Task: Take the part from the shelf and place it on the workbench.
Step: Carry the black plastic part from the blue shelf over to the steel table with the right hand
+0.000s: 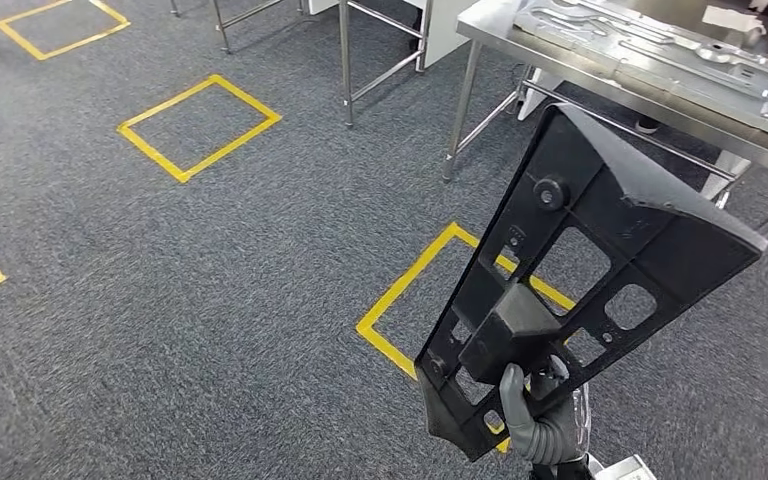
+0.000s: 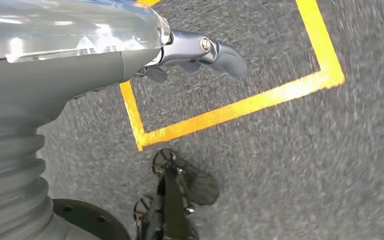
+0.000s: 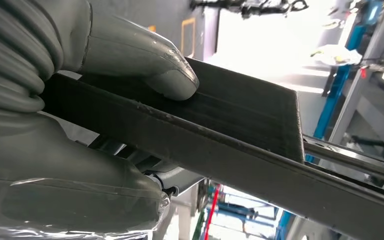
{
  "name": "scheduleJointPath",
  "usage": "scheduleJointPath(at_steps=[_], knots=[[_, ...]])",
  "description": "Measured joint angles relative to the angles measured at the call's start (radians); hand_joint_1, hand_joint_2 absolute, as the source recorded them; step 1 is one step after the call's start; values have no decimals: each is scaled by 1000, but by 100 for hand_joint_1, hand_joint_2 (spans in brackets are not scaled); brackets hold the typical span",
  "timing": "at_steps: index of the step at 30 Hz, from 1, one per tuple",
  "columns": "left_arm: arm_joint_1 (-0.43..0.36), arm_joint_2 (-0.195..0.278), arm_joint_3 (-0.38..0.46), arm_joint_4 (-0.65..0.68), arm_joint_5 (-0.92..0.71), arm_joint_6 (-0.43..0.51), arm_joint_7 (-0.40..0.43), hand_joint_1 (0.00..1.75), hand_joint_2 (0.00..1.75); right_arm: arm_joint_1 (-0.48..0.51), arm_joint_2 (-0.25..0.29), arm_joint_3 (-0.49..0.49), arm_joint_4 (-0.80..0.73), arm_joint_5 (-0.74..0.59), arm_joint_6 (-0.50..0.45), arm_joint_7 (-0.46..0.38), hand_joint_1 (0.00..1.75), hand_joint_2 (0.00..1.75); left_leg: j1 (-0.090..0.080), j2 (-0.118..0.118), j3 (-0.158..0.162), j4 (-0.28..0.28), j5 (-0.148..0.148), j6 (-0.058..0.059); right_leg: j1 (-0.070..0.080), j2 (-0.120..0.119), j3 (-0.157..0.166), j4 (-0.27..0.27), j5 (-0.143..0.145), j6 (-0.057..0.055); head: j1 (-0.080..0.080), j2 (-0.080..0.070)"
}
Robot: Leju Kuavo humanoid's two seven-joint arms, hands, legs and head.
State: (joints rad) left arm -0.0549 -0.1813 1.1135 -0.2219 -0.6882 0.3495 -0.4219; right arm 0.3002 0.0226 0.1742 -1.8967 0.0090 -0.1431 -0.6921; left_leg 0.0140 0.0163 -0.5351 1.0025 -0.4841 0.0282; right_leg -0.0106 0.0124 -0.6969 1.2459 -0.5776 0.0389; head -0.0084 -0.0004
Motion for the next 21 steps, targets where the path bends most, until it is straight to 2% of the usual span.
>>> scheduleJointPath(at_steps=[1,2,3,4,5,6,7,8,9,10,11,12,14,15,16,17,18,19,21], knots=[[1,0,1,0,0,0,0,0,175,0,-3,1,4,-1,-1,0,175,175,-1,15,1,0,-2,0,-2,-6,-19,36,-6,2,0,0],[1,0,2,0,0,0,0,0,175,0,-4,2,7,-2,-1,0,175,175,-1,29,3,0,-5,-1,-4,-9,-20,35,6,3,0,0],[0,-1,3,0,0,1,0,0,175,0,-6,2,9,-2,-2,0,175,175,-1,43,7,1,-9,-3,-4,-16,0,-6,36,2,0,0],[0,-1,3,0,0,1,0,0,175,0,-8,2,10,-2,-2,0,175,175,-2,55,13,0,-13,-5,-2,-31,37,-75,73,-1,0,0],[0,-2,4,0,0,1,0,0,175,-1,-9,2,11,-2,-2,0,175,175,-3,65,18,0,-17,-9,4,-55,74,-143,99,-7,0,0],[0,-3,4,0,0,1,0,0,175,-2,-10,3,11,-2,-2,0,175,175,-4,74,23,0,-21,-13,9,-75,101,-196,116,-15,0,0],[-1,-4,4,0,0,1,0,0,175,-3,-11,4,11,-3,-2,0,175,175,-6,84,27,0,-24,-18,15,-87,115,-223,121,-22,0,0],[-2,-5,5,0,0,1,0,0,175,-3,-12,4,12,-3,-2,0,175,175,-6,93,30,-1,-26,-23,20,-88,116,-229,118,-27,0,0],[-4,-6,5,0,0,1,0,0,175,-3,-13,5,12,-3,-4,0,175,175,-7,104,35,-3,-28,-28,21,-75,114,-232,120,-32,0,0],[-6,-7,5,0,1,1,0,0,175,-2,-14,6,12,-4,-6,0,175,175,-6,105,39,-3,-32,-33,17,-62,117,-236,122,-37,0,0],[-7,-7,5,0,1,0,-1,0,175,-2,-15,7,12,-4,-9,0,175,175,-5,89,38,6,-41,-38,13,-50,120,-243,124,-43,0,0],[-7,-8,6,0,1,0,-3,0,175,-4,-16,10,12,-6,-13,0,175,175,-4,63,29,33,-59,-41,9,-38,124,-250,128,-50,0,0],[-4,-8,6,0,3,-2,-6,0,175,-8,-16,17,11,-6,-19,-1,175,175,-1,6,-25,148,-118,-46,5,-14,128,-255,130,-59,-1,0],[-1,-8,6,0,5,-5,-9,0,175,-8,-16,21,11,-6,-22,0,175,175,0,-5,-62,218,-145,-48,6,0,128,-254,130,-61,-1,0],[1,-8,7,0,6,-9,-13,0,175,-8,-16,25,11,-5,-24,0,175,175,1,-9,-91,269,-157,-50,6,16,128,-253,129,-62,-1,0],[4,-8,7,0,6,-14,-18,0,175,-7,-16,28,11,-3,-28,0,175,175,2,-10,-105,286,-149,-53,5,32,129,-251,128,-61,-1,0],[6,-8,8,0,5,-21,-23,0,175,-6,-16,30,11,-2,-33,1,175,175,4,-13,-102,264,-120,-54,4,49,130,-248,126,-60,-1,0],[7,-7,8,0,0,-30,-28,0,175,-6,-16,31,10,1,-39,2,175,175,6,-21,-82,207,-79,-55,3,65,131,-244,123,-56,-1,0],[11,-7,8,0,-17,-53,-36,0,175,-3,-16,30,2,7,-53,6,175,175,12,-68,-33,82,-21,-52,2,94,127,-230,116,-46,-1,0]])
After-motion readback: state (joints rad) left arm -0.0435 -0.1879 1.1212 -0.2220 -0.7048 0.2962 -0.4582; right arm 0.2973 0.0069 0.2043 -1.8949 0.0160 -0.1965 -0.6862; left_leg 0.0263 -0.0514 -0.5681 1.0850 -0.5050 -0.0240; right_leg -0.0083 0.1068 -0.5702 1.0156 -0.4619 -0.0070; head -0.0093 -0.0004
